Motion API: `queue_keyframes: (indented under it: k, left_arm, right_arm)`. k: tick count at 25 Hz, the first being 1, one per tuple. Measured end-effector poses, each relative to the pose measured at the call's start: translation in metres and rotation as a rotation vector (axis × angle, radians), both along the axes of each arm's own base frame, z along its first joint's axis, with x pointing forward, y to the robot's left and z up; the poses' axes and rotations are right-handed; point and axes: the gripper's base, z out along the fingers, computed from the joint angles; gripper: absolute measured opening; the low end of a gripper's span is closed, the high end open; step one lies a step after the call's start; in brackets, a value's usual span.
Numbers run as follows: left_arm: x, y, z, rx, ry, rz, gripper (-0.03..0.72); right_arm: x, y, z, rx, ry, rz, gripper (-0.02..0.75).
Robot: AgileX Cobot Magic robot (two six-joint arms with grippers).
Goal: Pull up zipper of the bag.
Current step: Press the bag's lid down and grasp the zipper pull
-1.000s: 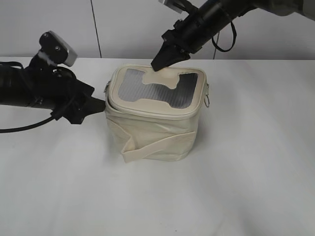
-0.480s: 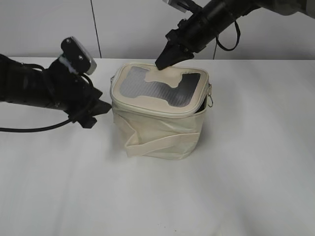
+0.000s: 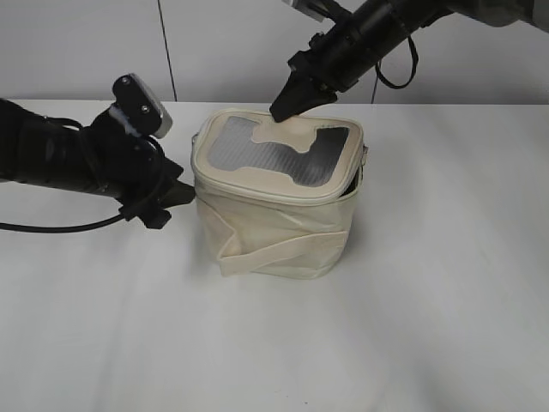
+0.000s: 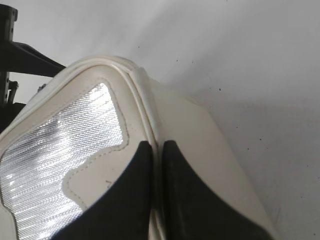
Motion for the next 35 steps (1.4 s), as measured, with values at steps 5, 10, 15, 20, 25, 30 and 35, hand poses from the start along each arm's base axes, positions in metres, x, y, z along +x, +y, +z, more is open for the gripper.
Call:
queue_keyframes:
  k: [5,10,15,20,25,30,35]
  left_arm:
    - [0.010,-0.003,0.010,-0.011,-0.042,-0.002,0.352]
    - [0.017,-0.006,0.019,-0.029,-0.074,-0.007,0.352]
    - [0.017,-0.006,0.020,-0.032,-0.074,-0.008,0.352]
    - [0.017,-0.007,0.019,-0.035,-0.070,-0.012,0.351]
    - [0.023,-0.009,0.010,-0.046,-0.049,-0.017,0.347]
    - [0.030,-0.011,0.011,-0.039,-0.066,-0.019,0.338]
    - [0.032,-0.011,0.013,-0.037,-0.075,-0.019,0.311]
  right_arm:
    - [0.000,0.000,0.000,0.000,0.000,0.000,0.039]
    - [0.000,0.000,0.000,0.000,0.000,0.000,0.039]
    - [0.000,0.000,0.000,-0.002,-0.001,0.000,0.039]
    - [0.000,0.000,0.000,-0.002,0.000,0.000,0.039]
    - [0.000,0.000,0.000,-0.002,0.000,0.000,0.039]
    - [0.000,0.000,0.000,-0.002,0.000,0.000,0.039]
    - [0.000,0.000,0.000,-0.003,-0.001,0.001,0.039]
